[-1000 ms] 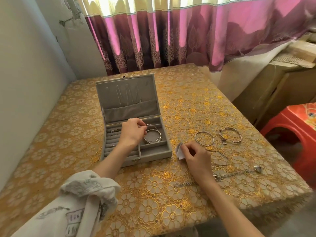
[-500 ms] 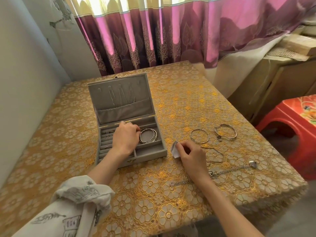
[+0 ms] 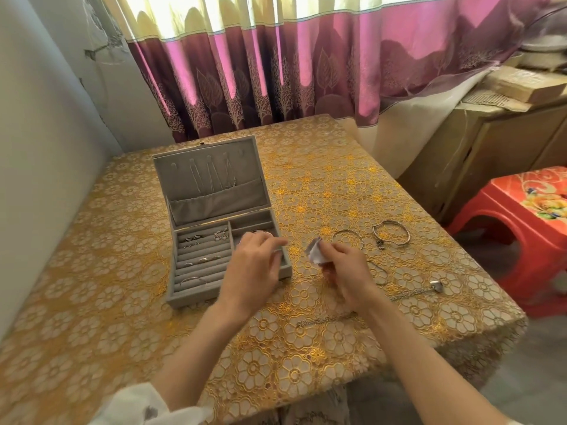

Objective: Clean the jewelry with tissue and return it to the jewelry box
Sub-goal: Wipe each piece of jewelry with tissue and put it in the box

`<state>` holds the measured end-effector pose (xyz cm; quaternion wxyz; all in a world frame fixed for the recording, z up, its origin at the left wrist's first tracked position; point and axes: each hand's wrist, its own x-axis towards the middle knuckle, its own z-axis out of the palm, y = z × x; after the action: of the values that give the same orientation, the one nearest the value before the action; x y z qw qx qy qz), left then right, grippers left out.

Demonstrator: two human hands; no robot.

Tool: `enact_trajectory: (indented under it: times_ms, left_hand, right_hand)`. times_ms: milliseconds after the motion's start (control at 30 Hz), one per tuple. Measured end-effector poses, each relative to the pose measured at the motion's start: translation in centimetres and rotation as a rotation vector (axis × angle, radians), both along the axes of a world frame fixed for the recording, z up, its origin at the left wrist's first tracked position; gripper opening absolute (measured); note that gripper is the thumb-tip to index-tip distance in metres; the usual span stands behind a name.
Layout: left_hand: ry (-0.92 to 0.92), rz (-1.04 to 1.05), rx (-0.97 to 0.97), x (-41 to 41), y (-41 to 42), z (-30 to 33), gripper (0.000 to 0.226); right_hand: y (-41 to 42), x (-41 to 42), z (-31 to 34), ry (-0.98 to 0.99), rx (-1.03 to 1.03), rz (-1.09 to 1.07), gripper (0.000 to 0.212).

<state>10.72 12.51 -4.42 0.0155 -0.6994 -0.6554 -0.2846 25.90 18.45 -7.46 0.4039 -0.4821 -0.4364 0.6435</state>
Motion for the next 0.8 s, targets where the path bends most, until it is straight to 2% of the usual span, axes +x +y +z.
enact_trajectory:
  times_ms: [100, 167, 300, 500, 633, 800]
  left_hand:
    - [-0.055, -0.093, -0.029, 2.9, -1.0, -0.8, 0.025]
    - [-0.07, -0.152, -0.08, 4.3, -0.9, -1.4, 0.026]
    - [-0.047, -0.21, -0.205, 6.7, 0.4, -2.1, 0.029]
    - [0.01, -0.221, -0.36, 9.5, 2.8, -2.9, 0.022]
    - [-0.024, -0.189, -0.416, 9.7, 3.9, -2.9, 0.01]
    - [0.134, -0.233, -0.394, 9.9, 4.4, -3.2, 0.015]
  right_hand:
    - [0.6, 2.0, 1.6, 0.228, -0.023, -0.079, 0.017]
    - [1.0, 3.7, 2.1, 0.278, 0.006, -0.134, 0.016]
    - [1.1, 7.1, 1.2, 0.112, 0.091, -0.251, 0.017]
    - [0.4, 9.3, -1.4, -0.067, 0.181, -0.298, 0.016]
    - [0.4, 9.8, -2.2, -0.106, 0.228, -0.278, 0.014]
    - [0.5, 9.7, -2.1, -0.104, 0.228, -0.25, 0.014]
